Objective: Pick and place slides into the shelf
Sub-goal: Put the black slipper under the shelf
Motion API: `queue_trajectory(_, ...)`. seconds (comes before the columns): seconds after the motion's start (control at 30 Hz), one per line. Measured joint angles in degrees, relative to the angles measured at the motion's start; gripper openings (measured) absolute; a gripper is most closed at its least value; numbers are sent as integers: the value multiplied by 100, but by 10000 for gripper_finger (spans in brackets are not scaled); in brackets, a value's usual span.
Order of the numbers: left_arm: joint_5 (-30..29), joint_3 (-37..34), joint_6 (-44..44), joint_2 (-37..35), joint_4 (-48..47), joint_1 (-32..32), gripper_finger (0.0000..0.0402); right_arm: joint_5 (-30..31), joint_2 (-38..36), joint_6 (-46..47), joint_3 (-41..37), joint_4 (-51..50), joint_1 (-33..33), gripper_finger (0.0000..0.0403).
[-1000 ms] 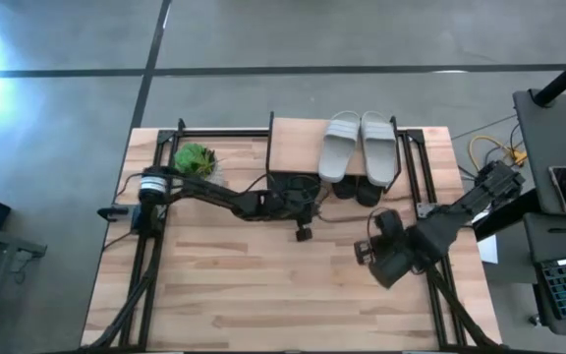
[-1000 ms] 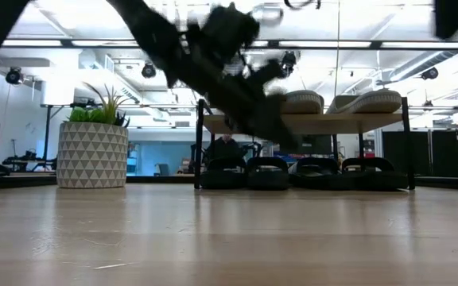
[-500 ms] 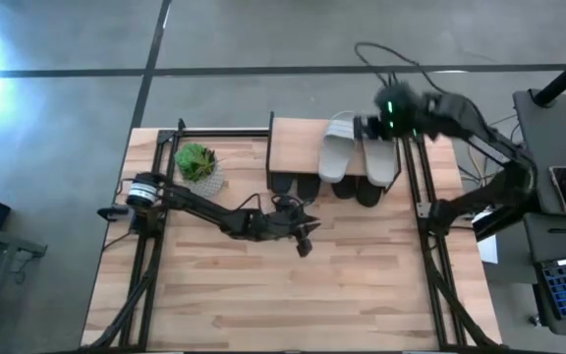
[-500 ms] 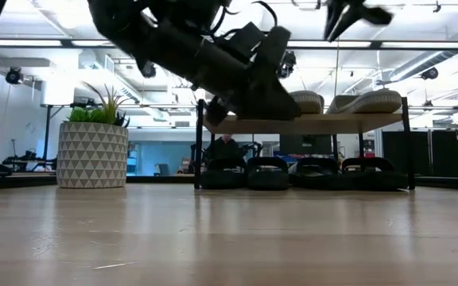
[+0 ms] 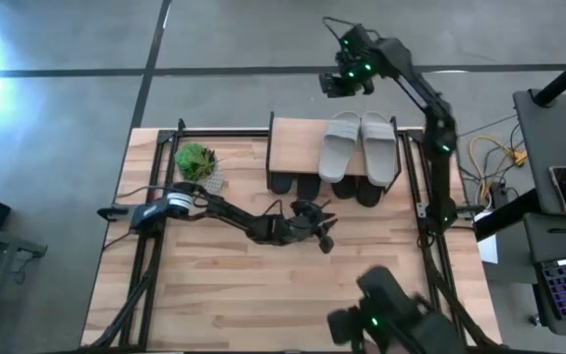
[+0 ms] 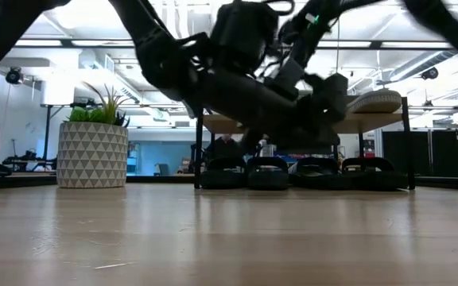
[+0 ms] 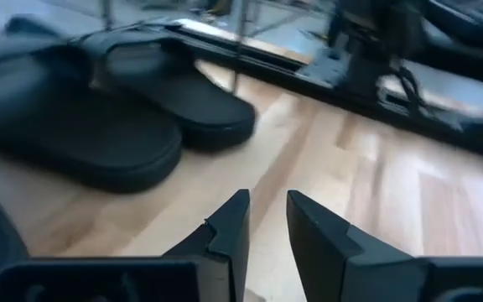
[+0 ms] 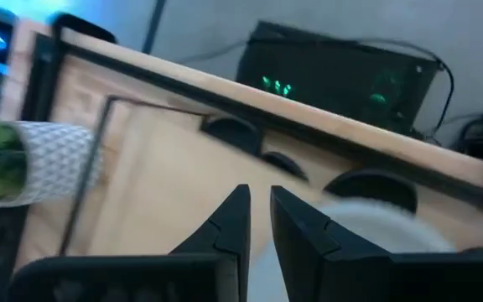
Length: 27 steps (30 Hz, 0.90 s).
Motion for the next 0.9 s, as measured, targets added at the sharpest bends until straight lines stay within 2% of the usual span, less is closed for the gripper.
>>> queue_trajectory(0.07, -230, 120, -512, 116, -42, 8, 67, -158, 549, -194, 468, -302, -113, 43)
queue_trajectory(0.17, -692, 179, -1244, 177, -74, 40, 67, -868, 714, -94, -65, -171, -337, 43)
queue_trajectory(0.23, -989, 186, -1425, 162, -13, 65, 67, -1197, 934, -258, -230, -203, -496, 43)
queue_trajectory(0.37, -1205, 186, -1553, 141, -26, 127, 67, -1208, 1369, -563, -229, -267, -636, 43)
queue_trajectory(0.57, -1205, 212, -2019, 235, -27, 199, 67, -1339, 2100, -981, 445, -659, -612, 43)
queue_trajectory(0.8, -1205, 232, -1990, 233, -19, 201, 67, -1344, 1981, -1145, 356, -603, -643, 43)
queue_trajectory(0.9, -1203, 288, -1973, 234, -12, 207, 67, -1048, 1949, -892, 452, -568, -720, 43)
